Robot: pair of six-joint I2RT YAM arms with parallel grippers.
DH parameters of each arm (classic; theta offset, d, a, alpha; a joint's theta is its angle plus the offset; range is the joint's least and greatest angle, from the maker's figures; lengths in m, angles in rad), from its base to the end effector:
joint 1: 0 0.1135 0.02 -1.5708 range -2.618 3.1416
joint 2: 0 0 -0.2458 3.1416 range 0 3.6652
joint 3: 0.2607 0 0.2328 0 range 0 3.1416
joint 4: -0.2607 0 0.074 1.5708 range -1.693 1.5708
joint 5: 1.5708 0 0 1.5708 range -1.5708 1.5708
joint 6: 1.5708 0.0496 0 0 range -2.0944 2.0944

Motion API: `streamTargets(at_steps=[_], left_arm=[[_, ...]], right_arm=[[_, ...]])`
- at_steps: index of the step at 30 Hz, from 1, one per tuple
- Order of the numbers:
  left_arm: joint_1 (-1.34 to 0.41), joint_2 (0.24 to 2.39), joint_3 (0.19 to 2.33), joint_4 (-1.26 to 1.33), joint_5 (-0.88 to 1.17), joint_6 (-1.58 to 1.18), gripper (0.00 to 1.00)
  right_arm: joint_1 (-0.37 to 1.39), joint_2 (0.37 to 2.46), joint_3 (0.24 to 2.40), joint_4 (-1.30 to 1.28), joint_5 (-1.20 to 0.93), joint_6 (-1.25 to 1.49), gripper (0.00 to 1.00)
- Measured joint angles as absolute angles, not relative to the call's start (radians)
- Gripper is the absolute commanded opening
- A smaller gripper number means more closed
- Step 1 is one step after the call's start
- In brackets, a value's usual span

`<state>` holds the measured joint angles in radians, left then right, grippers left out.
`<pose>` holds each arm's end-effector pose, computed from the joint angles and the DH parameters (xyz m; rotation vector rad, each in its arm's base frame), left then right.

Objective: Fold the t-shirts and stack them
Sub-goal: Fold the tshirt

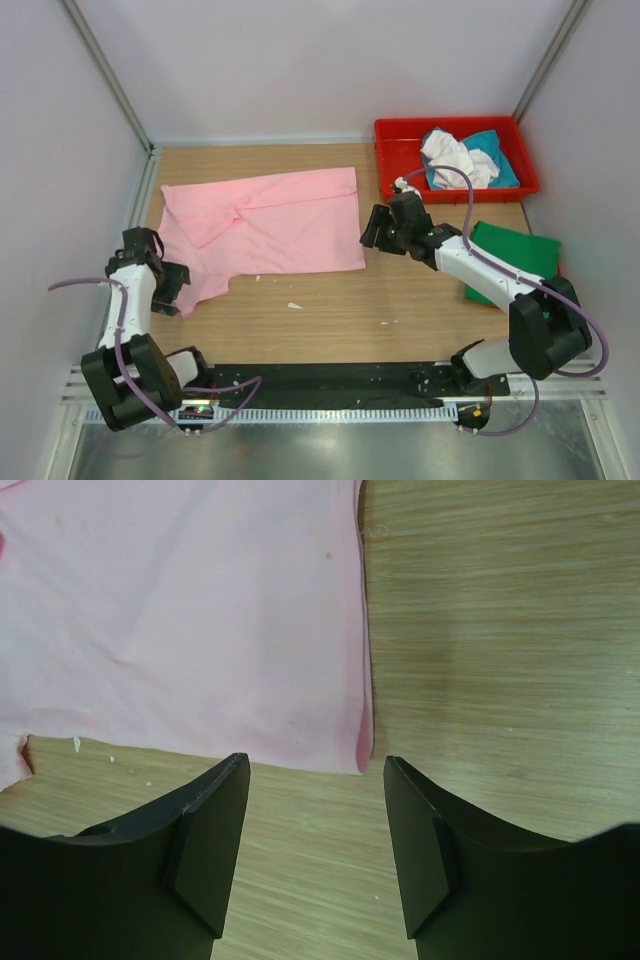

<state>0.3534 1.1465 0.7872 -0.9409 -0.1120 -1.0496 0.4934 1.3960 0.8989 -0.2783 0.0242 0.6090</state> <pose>0.1702 0.0687 0.1958 -1.8555 2.1626 0.0178 0.2576 0.1372 0.2145 0.1511 2.3997 0.5042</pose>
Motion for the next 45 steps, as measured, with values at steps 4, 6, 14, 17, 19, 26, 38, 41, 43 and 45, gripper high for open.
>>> streamTargets(at_steps=[4,6,14,17,19,26,38,41,43,45], left_arm=[[0.368,1.147,0.706,-0.894,-0.117,-1.066,0.68],[0.370,1.175,0.701,-0.889,-0.126,-1.066,0.68],[0.374,1.252,0.702,-0.837,-0.172,-1.058,0.63],[0.376,1.252,0.687,-0.817,-0.194,-1.059,0.60],[0.379,1.252,0.677,-0.811,-0.203,-1.059,0.59],[0.382,1.269,0.653,-0.777,-0.213,-1.058,0.53],[0.383,1.300,0.641,-0.751,-0.206,-1.042,0.34],[0.384,1.300,0.641,-0.748,-0.206,-1.041,0.22],[0.385,1.300,0.640,-0.747,-0.206,-1.040,0.13],[0.387,1.299,0.639,-0.746,-0.206,-1.040,0.09]], right_arm=[[0.494,1.396,0.898,-0.254,0.029,0.612,0.62],[0.494,1.396,0.897,-0.255,0.037,0.611,0.62],[0.494,1.410,0.899,-0.255,0.049,0.605,0.62],[0.494,1.428,0.909,-0.258,0.058,0.600,0.62],[0.494,1.436,0.915,-0.258,0.064,0.598,0.62],[0.493,1.468,0.932,-0.260,0.068,0.597,0.62],[0.494,1.483,0.946,-0.263,0.069,0.598,0.61],[0.494,1.487,0.946,-0.268,0.069,0.601,0.61],[0.493,1.489,0.946,-0.278,0.069,0.607,0.61],[0.494,1.491,0.946,-0.287,0.069,0.617,0.61]])
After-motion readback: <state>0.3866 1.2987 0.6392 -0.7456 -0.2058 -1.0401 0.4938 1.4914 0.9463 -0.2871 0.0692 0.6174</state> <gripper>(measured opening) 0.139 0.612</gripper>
